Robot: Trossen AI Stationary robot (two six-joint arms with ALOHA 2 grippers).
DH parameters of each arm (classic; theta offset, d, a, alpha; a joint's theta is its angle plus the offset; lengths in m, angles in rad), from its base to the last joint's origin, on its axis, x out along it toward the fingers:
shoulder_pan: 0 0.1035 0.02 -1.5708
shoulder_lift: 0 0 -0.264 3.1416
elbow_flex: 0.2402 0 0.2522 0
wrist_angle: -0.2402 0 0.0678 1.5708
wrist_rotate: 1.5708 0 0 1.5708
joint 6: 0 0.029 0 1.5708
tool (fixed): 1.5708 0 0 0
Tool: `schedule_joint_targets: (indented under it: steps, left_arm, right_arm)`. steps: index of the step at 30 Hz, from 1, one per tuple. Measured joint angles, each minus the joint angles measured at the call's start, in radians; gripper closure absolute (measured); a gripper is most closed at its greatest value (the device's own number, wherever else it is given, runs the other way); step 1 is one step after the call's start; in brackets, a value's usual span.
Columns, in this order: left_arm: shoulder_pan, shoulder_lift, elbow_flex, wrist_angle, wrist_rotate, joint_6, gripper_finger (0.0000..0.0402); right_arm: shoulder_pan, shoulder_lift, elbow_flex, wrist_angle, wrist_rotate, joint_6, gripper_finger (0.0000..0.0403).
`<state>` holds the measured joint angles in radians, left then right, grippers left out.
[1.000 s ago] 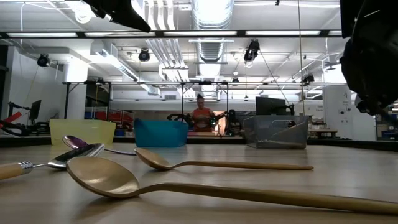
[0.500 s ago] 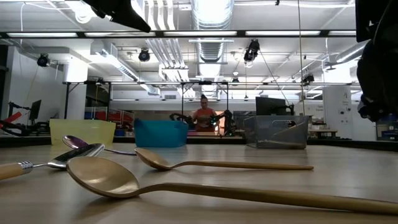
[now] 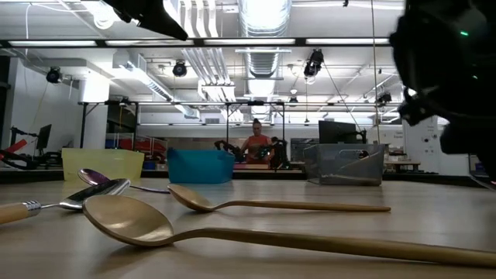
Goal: Sort silverware by color (type)
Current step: Put the blue spoon into the blue bin
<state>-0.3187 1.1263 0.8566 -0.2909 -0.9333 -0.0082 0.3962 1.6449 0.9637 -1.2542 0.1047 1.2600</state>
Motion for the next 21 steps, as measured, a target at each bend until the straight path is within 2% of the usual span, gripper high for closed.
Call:
schedule_joint_targets:
  steps: [6, 12, 15, 21]
  left_arm:
    - [0.0, 0.0, -0.001, -0.001, 0.0, 0.0, 0.0365]
    - [0.0, 0.0, -0.001, -0.005, 0.0, 0.0, 0.0365]
    - [0.0, 0.0, -0.001, -0.009, 0.0, 0.0, 0.0365]
    - [0.0, 0.0, -0.001, -0.009, 0.0, 0.028, 0.0365]
  right_arm:
    - [-0.066, -0.042, 0.039, -0.034, -0.112, -0.237, 0.0394]
    - [-0.07, -0.177, -0.105, 0.075, -0.331, -0.39, 0.0394]
    - [-0.054, -0.268, -0.198, 0.155, -0.378, -0.311, 0.0394]
    - [-0.044, -0.404, -0.3, 0.172, -0.37, -0.129, 0.039]
